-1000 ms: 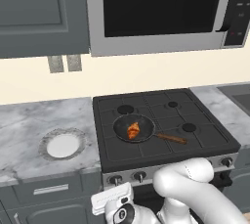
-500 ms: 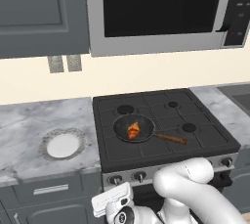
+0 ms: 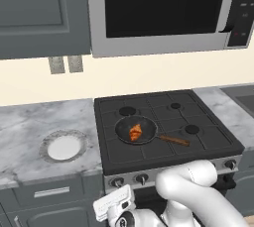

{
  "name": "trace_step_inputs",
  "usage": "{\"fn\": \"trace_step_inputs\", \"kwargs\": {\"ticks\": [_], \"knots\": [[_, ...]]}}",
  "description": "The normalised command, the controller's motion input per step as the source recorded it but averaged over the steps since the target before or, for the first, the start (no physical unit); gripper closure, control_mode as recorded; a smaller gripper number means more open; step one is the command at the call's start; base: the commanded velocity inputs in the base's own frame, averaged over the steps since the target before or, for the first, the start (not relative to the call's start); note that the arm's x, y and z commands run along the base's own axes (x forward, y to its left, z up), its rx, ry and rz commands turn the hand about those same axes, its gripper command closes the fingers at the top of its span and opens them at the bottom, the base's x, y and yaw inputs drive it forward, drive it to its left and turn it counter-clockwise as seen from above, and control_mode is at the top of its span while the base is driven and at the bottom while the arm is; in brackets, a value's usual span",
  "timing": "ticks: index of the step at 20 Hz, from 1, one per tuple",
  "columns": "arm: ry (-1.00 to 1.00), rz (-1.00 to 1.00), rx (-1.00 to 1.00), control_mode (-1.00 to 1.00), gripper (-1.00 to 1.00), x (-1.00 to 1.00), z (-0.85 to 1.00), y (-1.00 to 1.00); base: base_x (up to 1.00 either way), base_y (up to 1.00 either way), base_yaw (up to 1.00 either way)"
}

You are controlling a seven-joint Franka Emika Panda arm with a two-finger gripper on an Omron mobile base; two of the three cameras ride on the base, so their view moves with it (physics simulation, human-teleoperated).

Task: Pick the croissant and place it on the pan. Then turn on the stove to warm the croissant.

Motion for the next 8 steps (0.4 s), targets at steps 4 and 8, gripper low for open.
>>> {"fn": "trace_step_inputs", "kwargs": {"ticks": [4, 8], "knots": [[0.23, 0.15, -0.07, -1.00, -1.00, 0.00, -0.20, 0.67, 0.00, 0.00, 0.00], [0.32, 0.16, -0.07, -1.00, -1.00, 0.00, -0.26, 0.71, 0.00, 0.00, 0.00]]}}
